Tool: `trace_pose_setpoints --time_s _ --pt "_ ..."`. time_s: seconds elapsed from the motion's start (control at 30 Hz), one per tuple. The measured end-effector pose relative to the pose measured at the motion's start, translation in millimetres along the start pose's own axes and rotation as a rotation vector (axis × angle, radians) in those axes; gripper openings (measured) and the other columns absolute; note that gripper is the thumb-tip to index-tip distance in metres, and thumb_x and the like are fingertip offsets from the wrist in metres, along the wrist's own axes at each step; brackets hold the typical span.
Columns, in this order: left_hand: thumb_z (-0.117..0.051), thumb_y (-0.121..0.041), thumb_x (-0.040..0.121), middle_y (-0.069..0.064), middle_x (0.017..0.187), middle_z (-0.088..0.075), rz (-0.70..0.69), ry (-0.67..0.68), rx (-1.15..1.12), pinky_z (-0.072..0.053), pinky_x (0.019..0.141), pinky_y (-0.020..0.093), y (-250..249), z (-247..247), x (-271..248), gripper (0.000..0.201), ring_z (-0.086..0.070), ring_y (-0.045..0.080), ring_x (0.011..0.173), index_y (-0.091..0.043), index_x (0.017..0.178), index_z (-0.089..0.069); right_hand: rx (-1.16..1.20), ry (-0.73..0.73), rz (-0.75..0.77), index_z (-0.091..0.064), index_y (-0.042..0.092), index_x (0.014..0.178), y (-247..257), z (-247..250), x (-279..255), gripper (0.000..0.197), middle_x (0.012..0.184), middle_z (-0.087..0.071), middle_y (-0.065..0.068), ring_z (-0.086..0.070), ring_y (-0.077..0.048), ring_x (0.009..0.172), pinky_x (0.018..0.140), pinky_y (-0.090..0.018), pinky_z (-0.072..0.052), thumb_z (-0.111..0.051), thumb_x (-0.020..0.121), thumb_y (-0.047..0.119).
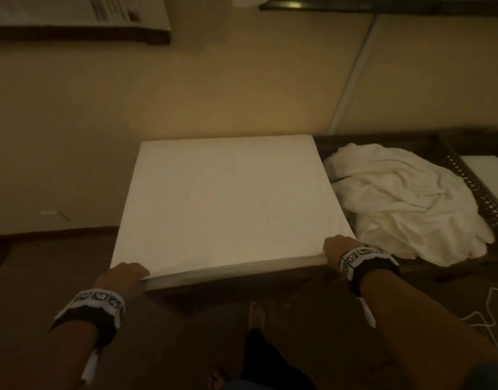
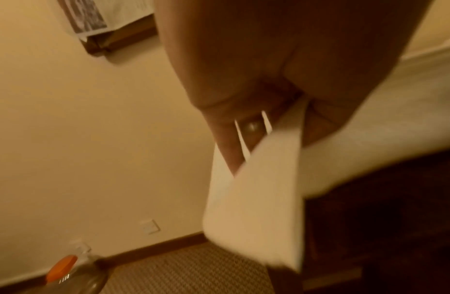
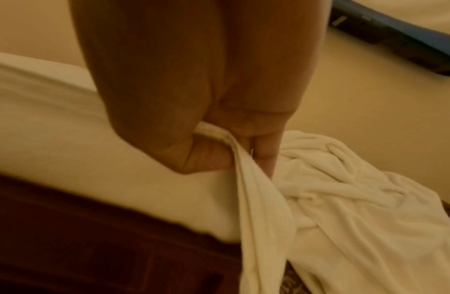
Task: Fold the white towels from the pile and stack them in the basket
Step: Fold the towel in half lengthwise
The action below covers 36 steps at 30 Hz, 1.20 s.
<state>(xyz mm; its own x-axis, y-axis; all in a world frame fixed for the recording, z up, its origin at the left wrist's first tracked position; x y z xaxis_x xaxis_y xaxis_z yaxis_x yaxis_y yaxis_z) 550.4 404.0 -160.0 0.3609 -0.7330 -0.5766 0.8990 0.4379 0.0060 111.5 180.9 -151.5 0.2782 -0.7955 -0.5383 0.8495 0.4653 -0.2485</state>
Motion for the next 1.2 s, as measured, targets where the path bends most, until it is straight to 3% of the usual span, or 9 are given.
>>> trace_pose_setpoints --time_s 0.1,0.17,0.37,0.53,0.63,0.77,1.03,1.2 --pt "-0.058 -0.021 0.088 0.004 0.113 -0.067 -0.009 0.113 0.014 -0.046 0.079 0.023 1 9 10 0.006 -0.057 0.013 0.09 -0.026 0.09 -0.062 0.017 0.052 0.021 -0.054 0.015 0.124 -8 8 0 0.031 0.129 -0.058 -0.007 -0.058 -0.025 0.117 0.095 -0.033 -0.047 -0.05 0.094 0.02" --pt "-0.055 -0.015 0.09 0.007 0.111 -0.068 -0.004 0.126 0.02 -0.043 0.075 0.022 -1 17 16 0.013 -0.055 0.013 0.085 -0.018 0.093 -0.067 0.015 0.019 0.017 -0.055 0.016 0.122 -12 16 3 0.03 0.128 -0.058 -0.007 -0.059 -0.025 0.115 0.095 -0.035 -0.049 -0.048 0.094 0.018" --pt "-0.049 -0.014 0.094 0.004 0.124 -0.061 -0.012 0.008 -0.001 -0.043 0.091 0.027 8 66 45 0.025 -0.058 0.021 0.114 -0.019 0.113 -0.066 -0.019 -0.143 -0.057 -0.057 0.019 0.121 -29 61 29 0.027 0.122 -0.061 -0.005 -0.061 -0.025 0.111 0.092 -0.038 -0.051 -0.045 0.097 0.021" --pt "-0.048 -0.009 0.094 0.006 0.127 -0.061 0.002 -0.117 -0.006 -0.044 0.095 0.033 11 110 83 0.03 -0.057 0.025 0.115 -0.021 0.117 -0.064 -0.018 -0.217 -0.088 -0.061 0.02 0.118 -38 99 72 0.027 0.117 -0.063 -0.005 -0.063 -0.025 0.106 0.091 -0.039 -0.051 -0.045 0.096 0.021" --pt "-0.048 -0.012 0.096 0.008 0.136 -0.057 0.028 -0.189 -0.008 -0.043 0.101 0.036 10 139 108 0.036 -0.054 0.029 0.122 -0.023 0.128 -0.061 -0.008 -0.25 -0.081 -0.062 0.02 0.116 -41 121 104 0.026 0.114 -0.065 -0.005 -0.064 -0.027 0.101 0.088 -0.04 -0.053 -0.047 0.096 0.023" --pt "-0.045 -0.013 0.099 0.009 0.145 -0.05 0.066 -0.201 -0.035 -0.038 0.107 0.038 8 172 148 0.039 -0.048 0.031 0.13 -0.021 0.136 -0.055 -0.007 -0.237 -0.066 -0.059 0.018 0.118 -44 151 153 0.025 0.116 -0.065 -0.007 -0.064 -0.028 0.104 0.089 -0.04 -0.051 -0.045 0.097 0.021" --pt "-0.047 -0.014 0.098 0.009 0.147 -0.047 0.105 -0.227 -0.075 -0.039 0.109 0.044 6 219 232 0.041 -0.047 0.034 0.13 -0.024 0.136 -0.056 0.024 -0.205 -0.057 -0.059 0.016 0.121 -50 187 248 0.028 0.121 -0.062 -0.01 -0.061 -0.031 0.109 0.089 -0.043 -0.05 -0.043 0.098 0.018" --pt "-0.052 -0.01 0.091 0.012 0.128 -0.062 0.109 -0.314 -0.065 -0.045 0.1 0.046 -6 218 262 0.03 -0.057 0.035 0.113 -0.022 0.115 -0.066 0.061 -0.201 -0.061 -0.059 0.016 0.12 -50 191 283 0.028 0.123 -0.061 -0.011 -0.058 -0.033 0.112 0.095 -0.044 -0.048 -0.046 0.096 0.018"
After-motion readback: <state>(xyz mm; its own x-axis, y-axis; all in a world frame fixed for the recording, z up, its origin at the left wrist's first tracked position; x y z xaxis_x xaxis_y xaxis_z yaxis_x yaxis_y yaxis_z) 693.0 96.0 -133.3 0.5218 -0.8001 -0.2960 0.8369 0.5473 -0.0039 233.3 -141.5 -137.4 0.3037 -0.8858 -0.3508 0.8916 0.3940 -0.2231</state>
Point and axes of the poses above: each hand's wrist, its own x-axis towards the middle knuckle, its own z-axis out of the back of the hand, y = z × x, the point moved 5 cm from there along x, towards the middle knuckle
